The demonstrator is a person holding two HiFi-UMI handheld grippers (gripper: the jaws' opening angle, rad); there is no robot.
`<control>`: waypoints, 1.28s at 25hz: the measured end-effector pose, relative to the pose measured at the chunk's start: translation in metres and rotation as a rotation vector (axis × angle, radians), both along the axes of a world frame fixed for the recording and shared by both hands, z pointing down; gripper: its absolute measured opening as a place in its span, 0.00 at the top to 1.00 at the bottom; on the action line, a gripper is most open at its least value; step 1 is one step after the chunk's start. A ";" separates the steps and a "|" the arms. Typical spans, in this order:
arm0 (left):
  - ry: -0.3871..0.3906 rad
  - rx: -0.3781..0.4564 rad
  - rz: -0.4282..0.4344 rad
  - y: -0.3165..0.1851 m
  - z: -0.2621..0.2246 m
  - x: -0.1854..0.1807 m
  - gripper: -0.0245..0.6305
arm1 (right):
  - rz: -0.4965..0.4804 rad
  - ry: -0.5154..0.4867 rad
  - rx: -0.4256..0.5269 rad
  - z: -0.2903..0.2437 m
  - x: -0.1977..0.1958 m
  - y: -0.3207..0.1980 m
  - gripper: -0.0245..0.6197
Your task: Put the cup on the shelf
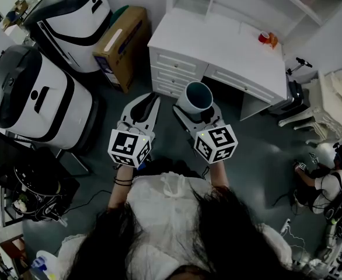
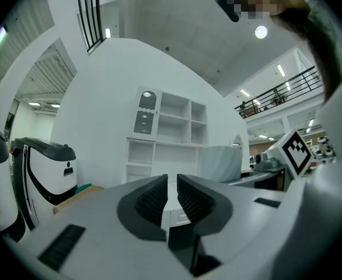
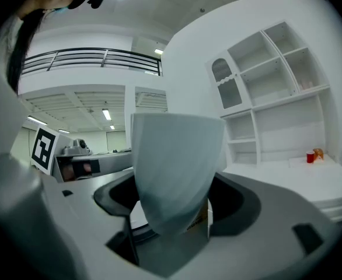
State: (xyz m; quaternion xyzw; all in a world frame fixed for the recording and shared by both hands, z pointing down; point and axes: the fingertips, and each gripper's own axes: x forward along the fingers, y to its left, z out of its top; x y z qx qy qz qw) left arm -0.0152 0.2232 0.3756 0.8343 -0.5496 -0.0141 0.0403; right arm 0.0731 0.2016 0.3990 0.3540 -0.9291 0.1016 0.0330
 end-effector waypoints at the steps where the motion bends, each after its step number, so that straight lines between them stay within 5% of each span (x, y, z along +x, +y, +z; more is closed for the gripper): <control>1: -0.002 -0.001 0.005 0.002 0.001 -0.003 0.88 | -0.001 0.001 0.002 0.001 -0.005 0.001 0.41; 18: 0.032 -0.056 0.052 -0.014 0.030 -0.015 0.88 | 0.018 0.051 -0.033 0.025 -0.020 -0.010 0.41; 32: 0.016 -0.009 0.010 -0.150 0.017 -0.009 0.88 | -0.033 0.057 -0.015 0.025 -0.015 -0.143 0.41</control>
